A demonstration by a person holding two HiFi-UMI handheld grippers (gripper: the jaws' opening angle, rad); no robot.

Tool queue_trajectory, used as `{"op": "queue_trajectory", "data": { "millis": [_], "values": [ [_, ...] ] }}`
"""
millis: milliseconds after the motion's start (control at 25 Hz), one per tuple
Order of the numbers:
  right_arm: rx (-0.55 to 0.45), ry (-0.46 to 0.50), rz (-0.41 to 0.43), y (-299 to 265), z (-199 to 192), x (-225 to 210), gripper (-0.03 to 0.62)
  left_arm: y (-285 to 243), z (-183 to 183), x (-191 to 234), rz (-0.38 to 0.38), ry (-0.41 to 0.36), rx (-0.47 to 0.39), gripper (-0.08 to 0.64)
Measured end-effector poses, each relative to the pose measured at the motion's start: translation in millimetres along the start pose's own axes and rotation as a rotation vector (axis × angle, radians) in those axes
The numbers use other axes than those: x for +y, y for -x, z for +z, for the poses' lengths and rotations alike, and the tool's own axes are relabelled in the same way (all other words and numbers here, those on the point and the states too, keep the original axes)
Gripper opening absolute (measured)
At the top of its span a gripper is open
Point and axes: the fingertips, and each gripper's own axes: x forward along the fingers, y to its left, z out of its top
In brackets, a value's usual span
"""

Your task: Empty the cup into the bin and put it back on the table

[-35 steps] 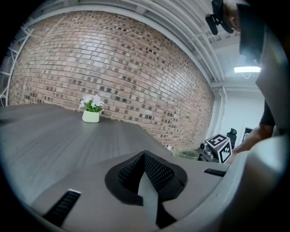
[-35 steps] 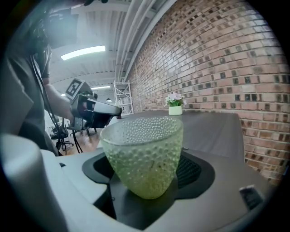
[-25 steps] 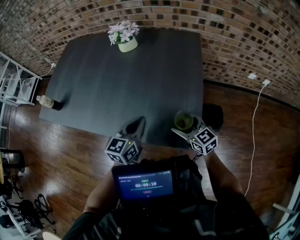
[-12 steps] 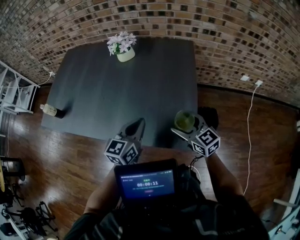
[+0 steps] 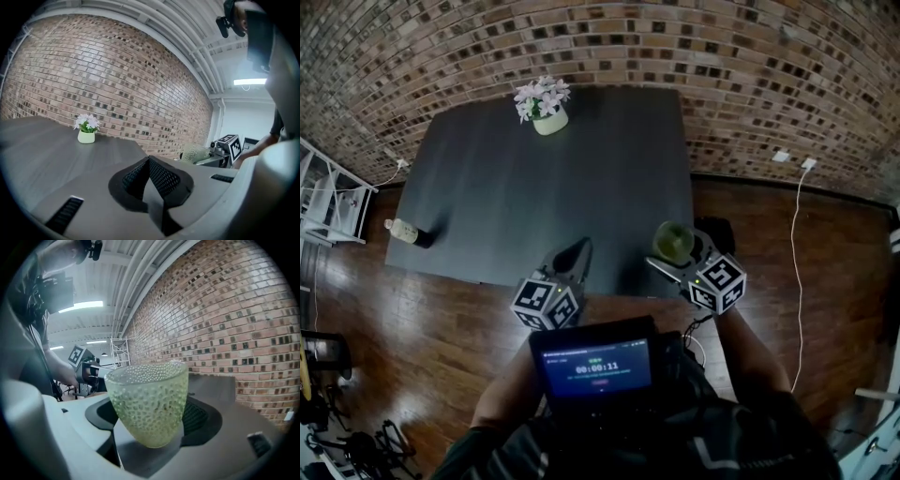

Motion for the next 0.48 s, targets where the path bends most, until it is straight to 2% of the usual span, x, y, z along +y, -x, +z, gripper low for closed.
{"op": "queue_trajectory", "data": {
  "millis": [280,480],
  "values": [
    [-0.033,-0.037,-0.063,18,20,0,0.383,8,7,-4,-0.051,0.006,-0.01,-0.003],
    [-0.037,-0.054,-0.175,42,31,-14,0.383,3,5,-13,-0.127,0.016,0.002,-0.003]
  ]
}}
